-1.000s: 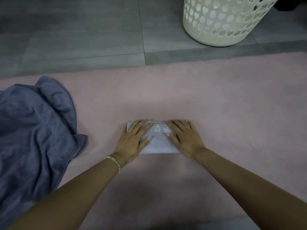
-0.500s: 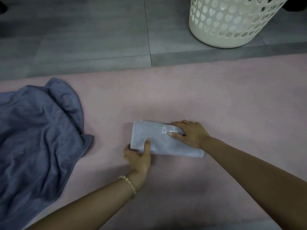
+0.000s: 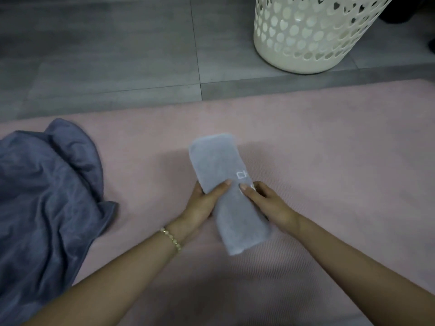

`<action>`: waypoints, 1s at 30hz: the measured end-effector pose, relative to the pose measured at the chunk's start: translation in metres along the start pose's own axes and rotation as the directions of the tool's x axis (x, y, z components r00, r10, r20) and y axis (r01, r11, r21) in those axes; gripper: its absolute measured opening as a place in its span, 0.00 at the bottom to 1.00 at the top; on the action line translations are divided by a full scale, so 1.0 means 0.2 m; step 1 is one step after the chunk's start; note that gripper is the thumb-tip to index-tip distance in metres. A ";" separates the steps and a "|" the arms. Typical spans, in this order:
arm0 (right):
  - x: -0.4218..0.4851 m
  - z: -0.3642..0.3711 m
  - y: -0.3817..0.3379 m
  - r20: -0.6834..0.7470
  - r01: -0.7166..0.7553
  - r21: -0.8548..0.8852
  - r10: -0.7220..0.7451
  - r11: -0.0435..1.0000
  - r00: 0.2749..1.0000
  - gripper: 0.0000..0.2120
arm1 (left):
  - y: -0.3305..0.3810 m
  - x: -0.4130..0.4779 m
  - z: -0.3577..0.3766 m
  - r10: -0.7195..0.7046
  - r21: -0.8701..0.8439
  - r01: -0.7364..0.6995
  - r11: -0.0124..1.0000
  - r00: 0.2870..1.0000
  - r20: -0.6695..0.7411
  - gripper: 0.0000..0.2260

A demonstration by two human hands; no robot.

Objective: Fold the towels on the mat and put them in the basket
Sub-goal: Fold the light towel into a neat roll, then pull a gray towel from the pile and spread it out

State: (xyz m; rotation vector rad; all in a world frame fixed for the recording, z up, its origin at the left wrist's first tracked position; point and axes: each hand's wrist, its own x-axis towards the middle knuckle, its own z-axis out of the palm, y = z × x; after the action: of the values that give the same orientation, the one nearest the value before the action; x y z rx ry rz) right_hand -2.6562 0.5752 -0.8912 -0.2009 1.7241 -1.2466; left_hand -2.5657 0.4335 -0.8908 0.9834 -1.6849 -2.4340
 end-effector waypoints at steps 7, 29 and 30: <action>0.01 -0.22 -0.10 0.241 -0.088 0.485 -0.036 0.870 0.970 0.21 | 0.36 0.30 0.15 -0.185 0.518 -0.001 0.855 0.933 0.307 0.18; 0.79 -1.30 -0.30 -0.498 0.293 0.687 0.137 0.665 0.856 0.21 | -0.01 0.94 0.03 0.059 0.995 0.096 -0.011 0.994 -0.095 0.42; 0.80 -1.29 -0.27 -0.494 0.265 0.682 0.163 0.681 0.854 0.20 | -0.01 0.94 0.03 0.053 0.995 0.095 -0.013 0.994 -0.094 0.42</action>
State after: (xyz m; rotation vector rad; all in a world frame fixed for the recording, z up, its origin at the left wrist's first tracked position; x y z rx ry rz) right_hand -2.9584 0.6191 -0.9410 0.6432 1.4792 -2.0856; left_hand -2.7185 0.3714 -0.9820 1.0031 -3.3586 -0.5292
